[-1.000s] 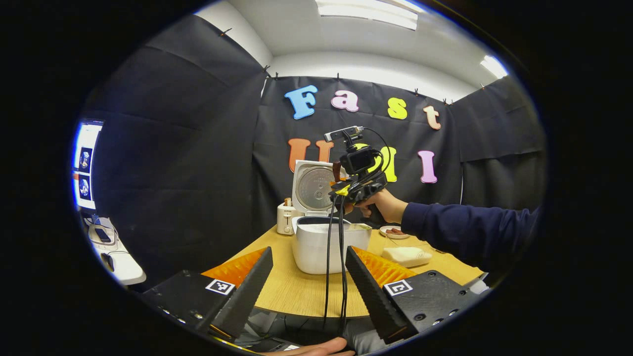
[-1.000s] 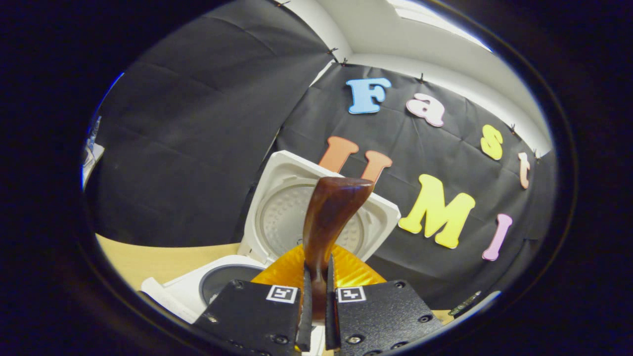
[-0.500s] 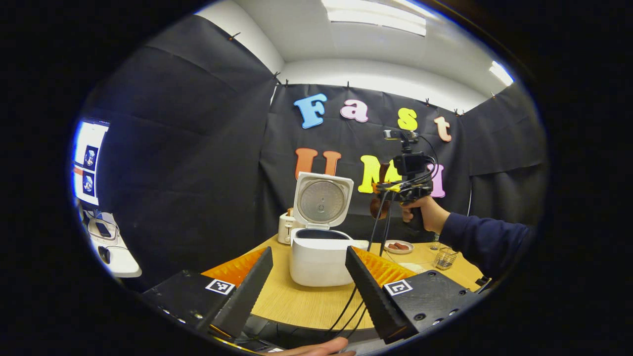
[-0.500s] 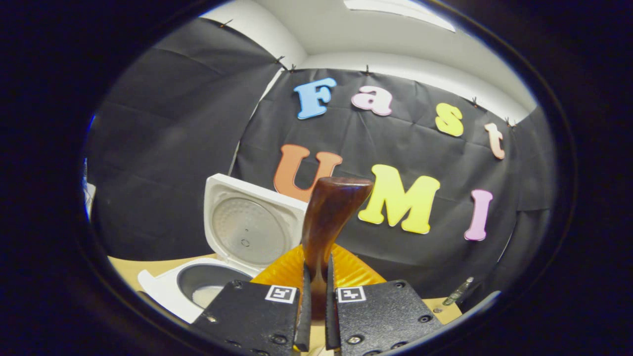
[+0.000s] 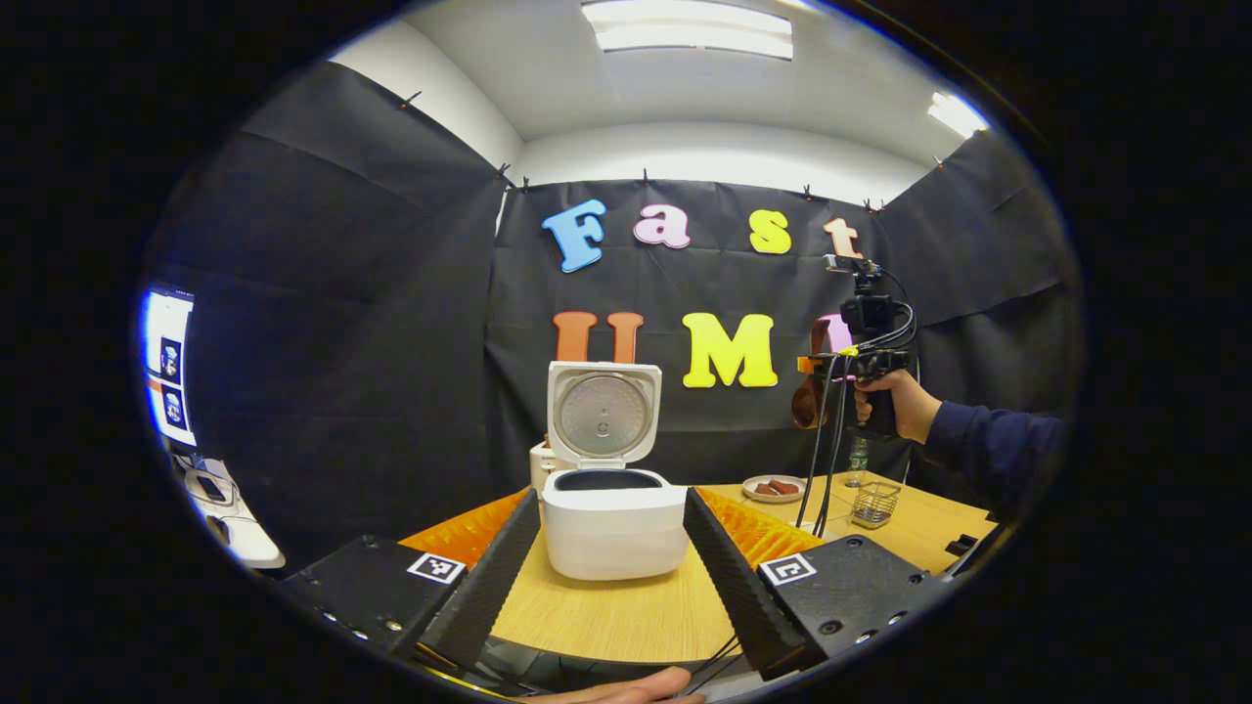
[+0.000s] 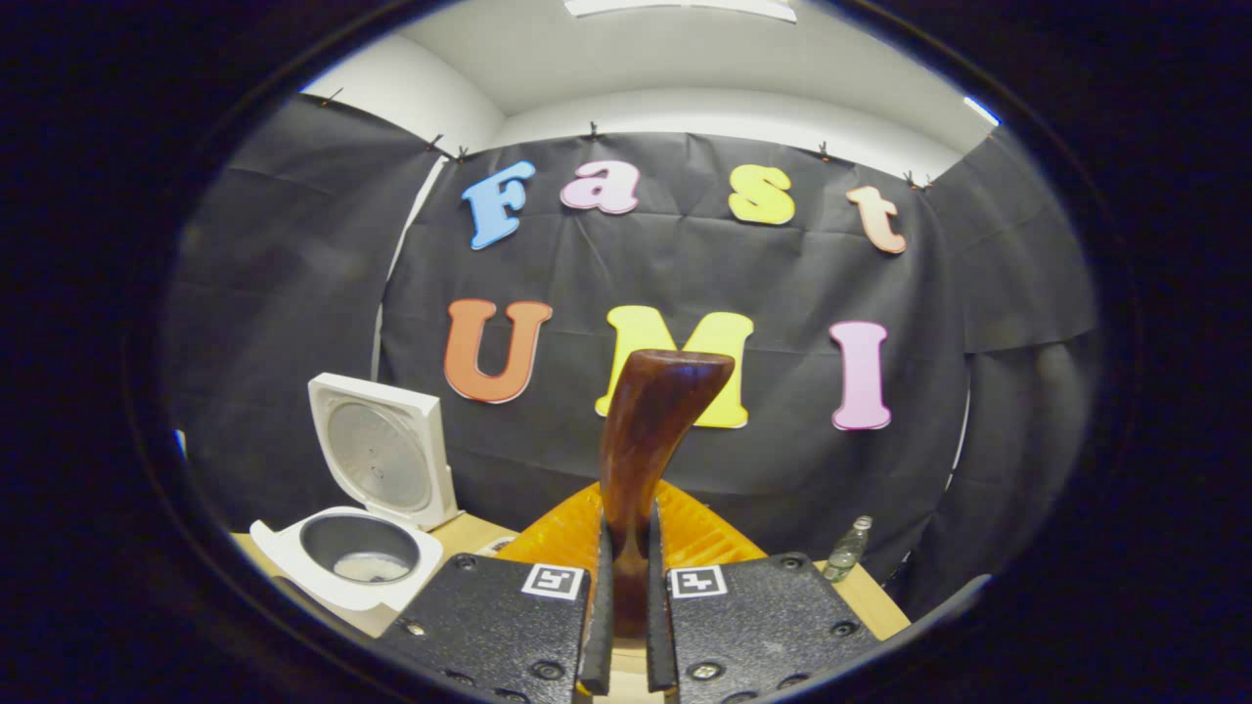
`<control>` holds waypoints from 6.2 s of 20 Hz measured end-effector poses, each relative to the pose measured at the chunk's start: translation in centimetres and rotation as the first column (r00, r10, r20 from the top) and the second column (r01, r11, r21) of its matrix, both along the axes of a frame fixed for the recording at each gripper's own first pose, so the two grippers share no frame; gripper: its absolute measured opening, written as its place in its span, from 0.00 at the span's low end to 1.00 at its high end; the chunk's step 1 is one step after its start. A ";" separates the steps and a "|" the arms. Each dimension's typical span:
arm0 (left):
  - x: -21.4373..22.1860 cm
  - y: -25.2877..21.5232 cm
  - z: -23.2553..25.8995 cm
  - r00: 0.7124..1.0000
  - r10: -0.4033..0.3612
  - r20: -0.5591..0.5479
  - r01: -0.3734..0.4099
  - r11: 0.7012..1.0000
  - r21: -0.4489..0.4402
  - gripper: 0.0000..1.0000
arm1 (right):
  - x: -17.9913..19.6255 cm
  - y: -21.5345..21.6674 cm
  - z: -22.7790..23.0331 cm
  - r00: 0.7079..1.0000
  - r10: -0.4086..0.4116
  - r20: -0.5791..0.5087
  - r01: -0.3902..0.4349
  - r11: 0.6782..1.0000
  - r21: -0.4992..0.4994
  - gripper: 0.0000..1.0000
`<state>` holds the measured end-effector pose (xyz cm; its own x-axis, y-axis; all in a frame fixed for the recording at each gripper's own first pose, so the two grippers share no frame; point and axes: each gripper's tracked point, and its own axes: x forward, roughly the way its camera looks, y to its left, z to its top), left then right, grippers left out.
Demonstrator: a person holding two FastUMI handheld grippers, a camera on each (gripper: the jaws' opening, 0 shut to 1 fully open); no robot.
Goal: Close the left gripper, press the button to open the rice cooker; take a wooden spoon from the chopstick holder with the right hand, scoop a spoonful of rice and pour it into the rice cooker, then put the wooden spoon back into the chopstick holder.
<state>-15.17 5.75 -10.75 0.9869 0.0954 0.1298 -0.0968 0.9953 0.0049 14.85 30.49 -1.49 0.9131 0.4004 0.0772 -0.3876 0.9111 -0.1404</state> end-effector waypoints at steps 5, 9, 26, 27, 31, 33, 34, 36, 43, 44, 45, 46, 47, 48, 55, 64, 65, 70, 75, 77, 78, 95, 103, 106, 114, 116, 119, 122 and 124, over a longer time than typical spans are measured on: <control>1.3 -2.9 0.1 0.999 -0.037 -0.002 0.037 0.999 0.014 0.94 | 1.3 -7.2 -1.2 0.998 -0.062 -0.014 0.062 0.998 -0.027 0.20; 3.0 -5.7 -0.9 0.996 -0.084 -0.036 0.085 0.996 0.025 0.94 | 1.8 -11.9 -2.6 0.994 -0.106 -0.030 0.105 0.994 -0.040 0.21; 11.2 -7.1 -1.4 0.995 -0.068 -0.073 0.066 0.997 -0.028 0.94 | 10.6 -21.7 -18.3 0.947 -0.111 -0.301 0.135 0.989 0.058 0.24; 12.0 -6.6 -1.5 0.995 -0.056 -0.085 0.053 0.998 -0.038 0.94 | 11.1 -22.7 -17.9 0.947 -0.142 -0.287 0.165 0.984 0.059 0.45; 15.0 -4.2 -0.4 0.995 -0.027 -0.098 0.017 0.995 -0.097 0.94 | 9.8 -25.8 -15.5 0.951 -0.247 -0.188 0.263 0.962 0.067 0.99; 16.5 -2.7 0.4 0.996 -0.002 -0.089 -0.007 0.996 -0.094 0.94 | 7.9 -27.2 -14.0 0.939 -0.301 -0.167 0.322 0.939 0.117 1.00; 17.1 -2.0 0.8 0.996 0.009 -0.087 -0.017 0.995 -0.094 0.94 | 6.7 -27.5 -14.0 0.930 -0.321 -0.181 0.348 0.927 0.140 1.00; 18.6 -1.2 2.0 0.996 -0.006 -0.093 -0.003 0.995 -0.104 0.94 | 4.3 -25.9 -13.8 0.941 -0.257 -0.220 0.303 0.929 0.211 1.00; 22.4 2.9 7.9 0.999 0.024 -0.037 -0.025 0.998 -0.051 0.94 | -2.8 -21.7 -12.2 0.966 -0.222 -0.130 0.243 0.952 0.184 1.00; 23.0 3.5 8.3 0.998 0.039 -0.046 -0.041 0.998 -0.043 0.94 | -3.9 -21.2 -11.6 0.968 -0.224 -0.112 0.241 0.957 0.164 1.00; 23.6 3.8 8.8 0.998 0.044 -0.046 -0.046 0.998 -0.037 0.94 | -5.0 -20.6 -10.8 0.971 -0.218 -0.103 0.232 0.959 0.160 1.00; 24.2 3.8 9.6 0.998 0.042 -0.049 -0.043 0.998 -0.034 0.94 | -6.1 -19.9 -10.3 0.975 -0.197 -0.103 0.212 0.963 0.166 0.96; 24.9 3.9 10.2 0.998 0.037 -0.051 -0.039 0.999 -0.034 0.94 | -7.3 -19.2 -9.8 0.980 -0.173 -0.102 0.188 0.968 0.166 1.00; 25.5 4.0 10.9 0.998 0.039 -0.057 -0.041 0.999 -0.026 0.94 | -8.1 -18.8 -8.6 0.983 -0.157 -0.097 0.171 0.973 0.157 1.00; 31.9 5.9 16.0 0.998 0.041 -0.042 -0.041 0.999 -0.005 0.94 | -10.7 -17.4 -8.2 0.990 -0.124 -0.071 0.132 0.984 0.121 1.00; 45.4 9.8 14.6 0.992 0.053 -0.111 -0.060 0.996 -0.060 0.94 | -9.8 -15.2 -10.9 0.991 -0.108 -0.080 0.111 0.993 0.032 1.00; 46.6 10.2 13.7 0.988 0.073 -0.136 -0.079 0.996 -0.045 0.94 | -9.9 -15.0 -11.1 0.992 -0.103 -0.078 0.105 0.994 0.023 0.96; 48.1 11.7 12.0 0.974 0.163 -0.156 -0.160 0.987 0.031 0.97 | -10.0 -14.8 -11.8 0.992 -0.099 -0.081 0.101 0.995 0.021 1.00; 46.3 10.9 11.7 0.972 0.159 -0.171 -0.157 0.987 0.025 0.97 | -11.8 -15.3 -11.3 0.991 -0.110 -0.070 0.113 0.993 0.035 1.00; 45.2 10.5 11.4 0.972 0.160 -0.172 -0.158 0.987 0.026 0.97 | -13.0 -15.6 -10.9 0.993 -0.109 -0.056 0.110 0.994 0.027 1.00; 44.6 10.3 11.3 0.971 0.161 -0.176 -0.159 0.987 0.023 0.97 | -13.7 -15.8 -10.7 0.993 -0.111 -0.046 0.112 0.993 0.026 1.00; 35.5 6.4 4.2 0.943 0.139 -0.304 -0.145 0.989 0.005 0.94 | -22.6 -20.0 -10.5 0.994 -0.105 -0.002 0.105 0.992 0.069 1.00; 33.1 4.9 -2.6 0.903 0.122 -0.411 -0.140 0.990 -0.014 0.92 | -24.3 -21.1 -10.9 0.994 -0.106 0.003 0.105 0.993 0.048 0.96; 32.3 4.5 -4.4 0.886 0.127 -0.447 -0.140 0.990 0.006 0.93 | -24.8 -20.7 -10.8 0.995 -0.104 0.008 0.104 0.994 0.033 1.00; 30.4 4.1 -7.9 0.833 0.094 -0.545 -0.121 0.993 -0.014 0.94 | -26.4 -20.6 -9.6 0.991 -0.123 0.060 0.124 0.992 -0.012 1.00; 30.5 4.2 -8.6 0.822 0.089 -0.562 -0.122 0.992 -0.021 0.94 | -26.6 -20.5 -8.9 0.989 -0.129 0.073 0.129 0.992 -0.001 0.97; 30.2 4.3 -9.0 0.825 0.094 -0.557 -0.122 0.992 -0.013 0.95 | -27.2 -20.1 -8.0 0.990 -0.122 0.073 0.120 0.993 0.020 1.00; 30.4 4.4 -8.8 0.847 0.101 -0.521 -0.121 0.993 -0.005 0.96 | -27.4 -20.4 -7.2 0.990 -0.124 0.066 0.120 0.991 0.063 1.00; 30.4 4.4 -8.8 0.855 0.098 -0.509 -0.119 0.993 -0.008 0.93 | -27.5 -20.5 -7.1 0.991 -0.123 0.047 0.119 0.990 0.081 1.00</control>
